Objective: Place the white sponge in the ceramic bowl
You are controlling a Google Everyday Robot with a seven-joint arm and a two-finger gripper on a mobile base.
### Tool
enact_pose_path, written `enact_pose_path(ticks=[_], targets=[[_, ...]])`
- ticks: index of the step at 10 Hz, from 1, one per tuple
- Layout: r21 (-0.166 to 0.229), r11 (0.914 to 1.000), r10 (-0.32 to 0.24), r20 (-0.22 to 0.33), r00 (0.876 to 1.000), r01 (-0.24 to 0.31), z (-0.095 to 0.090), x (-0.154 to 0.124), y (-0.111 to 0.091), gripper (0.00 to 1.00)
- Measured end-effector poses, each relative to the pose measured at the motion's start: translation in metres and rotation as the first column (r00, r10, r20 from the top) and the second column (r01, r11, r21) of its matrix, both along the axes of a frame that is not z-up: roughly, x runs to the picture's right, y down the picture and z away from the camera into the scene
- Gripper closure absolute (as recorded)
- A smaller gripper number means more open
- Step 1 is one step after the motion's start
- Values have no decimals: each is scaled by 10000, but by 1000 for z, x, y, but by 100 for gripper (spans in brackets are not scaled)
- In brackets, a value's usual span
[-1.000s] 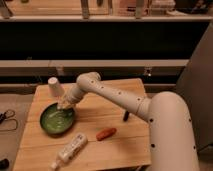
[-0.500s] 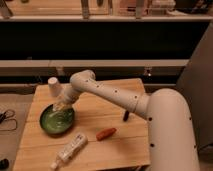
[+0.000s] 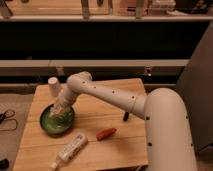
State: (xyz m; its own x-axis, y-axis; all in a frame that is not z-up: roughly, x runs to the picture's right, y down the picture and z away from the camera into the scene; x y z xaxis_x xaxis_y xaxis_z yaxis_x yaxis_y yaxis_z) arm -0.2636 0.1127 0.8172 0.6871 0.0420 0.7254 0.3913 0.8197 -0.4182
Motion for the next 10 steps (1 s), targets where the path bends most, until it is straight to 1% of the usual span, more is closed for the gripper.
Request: enact_pose_path(ticks=[4, 8, 9, 10], targets=[[-55, 9996, -278, 179, 9995, 279, -1, -13, 5, 100], [-124, 9992, -383, 204, 9991, 386, 0, -14, 12, 100], [-160, 9990, -410, 223, 9989, 413, -1, -15, 14, 97], [-182, 9989, -422, 230, 9988, 426, 0, -13, 15, 89]])
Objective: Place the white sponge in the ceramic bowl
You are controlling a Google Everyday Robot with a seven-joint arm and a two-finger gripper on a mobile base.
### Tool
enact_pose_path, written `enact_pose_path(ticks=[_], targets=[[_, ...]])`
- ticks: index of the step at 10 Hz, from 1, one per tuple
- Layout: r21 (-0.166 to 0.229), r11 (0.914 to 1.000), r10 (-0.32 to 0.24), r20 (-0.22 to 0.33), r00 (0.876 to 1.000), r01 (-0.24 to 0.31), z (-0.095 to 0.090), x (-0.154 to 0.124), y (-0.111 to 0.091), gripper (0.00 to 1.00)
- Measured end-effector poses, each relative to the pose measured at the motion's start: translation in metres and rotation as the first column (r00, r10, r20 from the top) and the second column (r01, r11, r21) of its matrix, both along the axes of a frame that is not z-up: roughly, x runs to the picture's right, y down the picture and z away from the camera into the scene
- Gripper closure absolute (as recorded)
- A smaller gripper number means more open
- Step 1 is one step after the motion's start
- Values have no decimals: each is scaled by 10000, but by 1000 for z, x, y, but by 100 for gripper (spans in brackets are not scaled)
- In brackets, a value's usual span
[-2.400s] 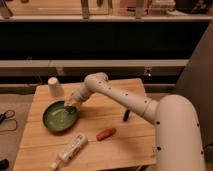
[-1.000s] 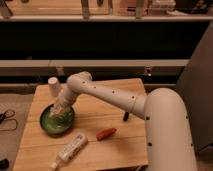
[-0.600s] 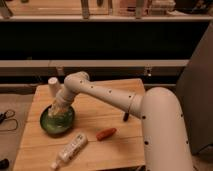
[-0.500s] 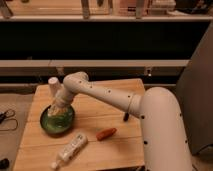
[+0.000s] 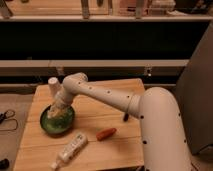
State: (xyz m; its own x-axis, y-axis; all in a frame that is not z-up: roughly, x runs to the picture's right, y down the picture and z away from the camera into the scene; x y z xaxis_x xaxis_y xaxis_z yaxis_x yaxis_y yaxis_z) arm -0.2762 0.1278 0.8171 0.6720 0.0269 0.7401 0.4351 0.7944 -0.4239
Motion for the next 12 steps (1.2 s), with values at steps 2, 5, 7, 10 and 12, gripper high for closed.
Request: enact_pose_path(ticks=[2, 5, 7, 10, 12], targets=[[-4, 10000, 5, 8, 10000, -5, 1, 6, 1, 68], [56, 10000, -17, 129, 9999, 17, 2, 13, 0, 38], [42, 10000, -10, 290, 9996, 9, 3, 11, 0, 21], [26, 10000, -31, 386, 9992, 30, 4, 11, -2, 20], [45, 10000, -56, 383, 9993, 54, 3, 12, -5, 20]])
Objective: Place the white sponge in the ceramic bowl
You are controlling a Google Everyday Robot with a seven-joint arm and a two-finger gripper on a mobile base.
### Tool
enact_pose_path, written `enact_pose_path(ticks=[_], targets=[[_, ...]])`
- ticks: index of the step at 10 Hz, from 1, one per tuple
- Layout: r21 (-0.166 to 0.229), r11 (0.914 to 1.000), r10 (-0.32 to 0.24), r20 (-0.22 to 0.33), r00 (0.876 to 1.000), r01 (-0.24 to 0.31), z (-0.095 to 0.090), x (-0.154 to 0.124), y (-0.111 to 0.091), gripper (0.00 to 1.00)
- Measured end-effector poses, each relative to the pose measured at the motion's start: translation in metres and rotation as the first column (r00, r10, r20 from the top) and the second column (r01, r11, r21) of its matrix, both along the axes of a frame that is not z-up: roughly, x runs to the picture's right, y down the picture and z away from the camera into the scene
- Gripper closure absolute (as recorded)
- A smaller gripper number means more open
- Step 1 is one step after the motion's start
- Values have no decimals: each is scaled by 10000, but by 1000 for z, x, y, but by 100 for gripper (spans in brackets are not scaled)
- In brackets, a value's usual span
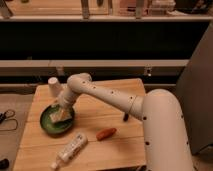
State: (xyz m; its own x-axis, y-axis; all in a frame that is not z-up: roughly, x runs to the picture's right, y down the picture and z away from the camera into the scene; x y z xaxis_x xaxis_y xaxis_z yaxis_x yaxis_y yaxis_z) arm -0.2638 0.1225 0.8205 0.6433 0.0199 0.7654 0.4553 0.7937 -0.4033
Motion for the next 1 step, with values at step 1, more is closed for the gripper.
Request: enact_pose_path(ticks=[1], targets=[[1, 10000, -27, -15, 10000, 27, 0, 1, -1, 20]])
